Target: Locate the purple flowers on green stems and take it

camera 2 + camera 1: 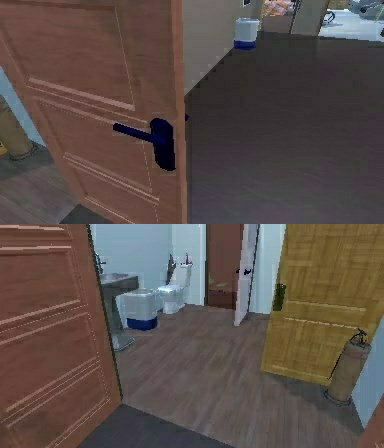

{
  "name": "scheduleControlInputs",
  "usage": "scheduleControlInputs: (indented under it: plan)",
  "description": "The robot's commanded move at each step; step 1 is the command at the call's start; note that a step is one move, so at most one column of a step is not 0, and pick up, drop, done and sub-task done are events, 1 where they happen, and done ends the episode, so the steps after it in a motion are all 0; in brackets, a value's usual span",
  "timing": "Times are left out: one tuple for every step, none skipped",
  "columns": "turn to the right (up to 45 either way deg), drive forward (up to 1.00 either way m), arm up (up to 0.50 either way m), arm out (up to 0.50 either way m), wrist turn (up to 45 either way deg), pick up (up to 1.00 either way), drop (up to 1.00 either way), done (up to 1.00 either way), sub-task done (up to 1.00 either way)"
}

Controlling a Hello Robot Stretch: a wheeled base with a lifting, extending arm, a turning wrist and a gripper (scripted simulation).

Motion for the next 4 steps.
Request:
scheduleControlInputs:
  plan:
    - [9.0,0.0,0.0,0.0,0.0,0.0,0.0,0.0,0.0]
    - [0.0,1.0,0.0,0.0,0.0,0.0,0.0,0.0,0.0]
    - [0.0,1.0,0.0,0.0,0.0,0.0,0.0,0.0,0.0]
    - [6.0,0.0,0.0,0.0,0.0,0.0,0.0,0.0,0.0]
